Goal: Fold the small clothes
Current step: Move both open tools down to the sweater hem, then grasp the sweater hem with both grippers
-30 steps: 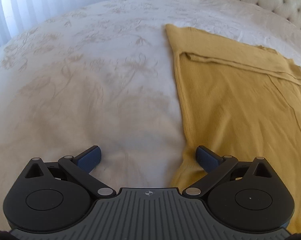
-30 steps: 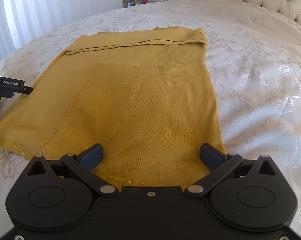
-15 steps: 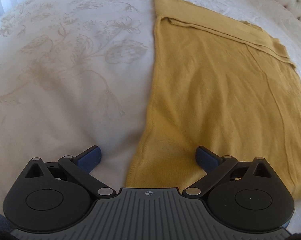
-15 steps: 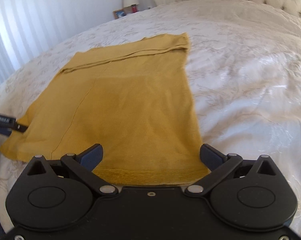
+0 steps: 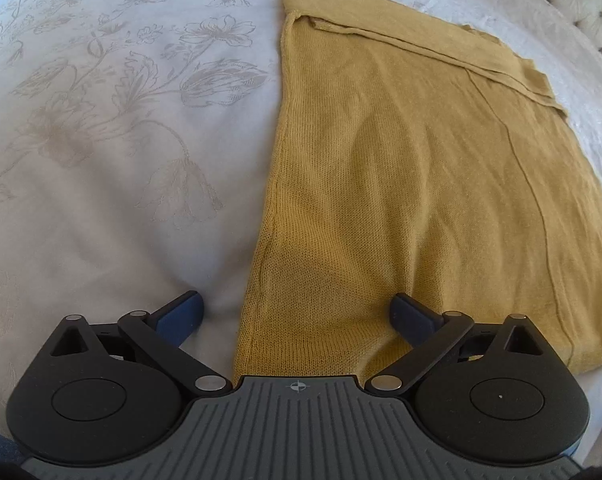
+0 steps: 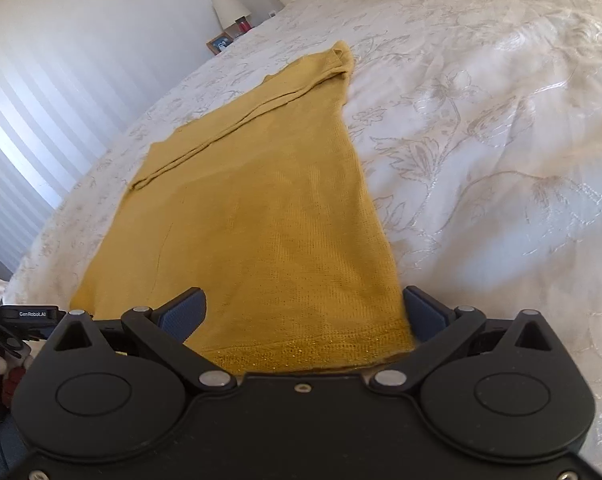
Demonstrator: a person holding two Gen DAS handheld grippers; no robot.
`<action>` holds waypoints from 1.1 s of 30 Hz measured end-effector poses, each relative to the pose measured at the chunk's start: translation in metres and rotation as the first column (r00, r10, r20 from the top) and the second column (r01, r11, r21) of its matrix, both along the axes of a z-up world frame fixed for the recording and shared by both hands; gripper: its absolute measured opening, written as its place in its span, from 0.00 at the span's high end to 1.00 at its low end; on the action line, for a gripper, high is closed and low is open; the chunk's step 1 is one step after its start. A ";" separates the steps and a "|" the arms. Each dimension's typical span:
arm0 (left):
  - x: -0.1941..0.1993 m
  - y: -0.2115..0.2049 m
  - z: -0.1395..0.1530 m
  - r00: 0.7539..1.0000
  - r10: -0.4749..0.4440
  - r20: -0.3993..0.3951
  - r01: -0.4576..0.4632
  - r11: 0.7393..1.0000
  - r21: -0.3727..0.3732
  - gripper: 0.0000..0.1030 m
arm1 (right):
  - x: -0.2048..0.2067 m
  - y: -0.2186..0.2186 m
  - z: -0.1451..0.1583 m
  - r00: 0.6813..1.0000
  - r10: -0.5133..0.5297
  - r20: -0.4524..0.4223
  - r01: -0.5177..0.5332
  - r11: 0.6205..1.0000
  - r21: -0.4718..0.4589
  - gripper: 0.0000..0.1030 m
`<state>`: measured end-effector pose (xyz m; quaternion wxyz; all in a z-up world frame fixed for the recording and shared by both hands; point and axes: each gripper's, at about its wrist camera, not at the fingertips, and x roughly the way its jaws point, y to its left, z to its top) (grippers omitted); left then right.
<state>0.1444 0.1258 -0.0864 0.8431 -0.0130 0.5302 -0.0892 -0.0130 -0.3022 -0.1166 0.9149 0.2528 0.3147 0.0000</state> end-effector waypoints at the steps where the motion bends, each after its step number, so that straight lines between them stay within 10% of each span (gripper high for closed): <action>1: 0.000 0.001 0.001 1.000 -0.001 0.002 0.001 1.000 -0.003 0.12 | 0.000 0.000 0.000 1.000 0.002 -0.001 -0.002 1.000 0.000 0.00; 13: -0.014 0.018 0.013 0.993 -0.079 -0.089 0.070 0.993 -0.095 0.43 | -0.003 0.001 0.002 1.000 0.014 -0.008 -0.014 1.000 0.028 0.00; 33: -0.005 0.015 0.008 0.990 -0.062 -0.126 0.048 0.993 -0.111 0.33 | -0.002 0.006 0.000 1.000 -0.002 -0.031 0.003 0.999 0.032 0.00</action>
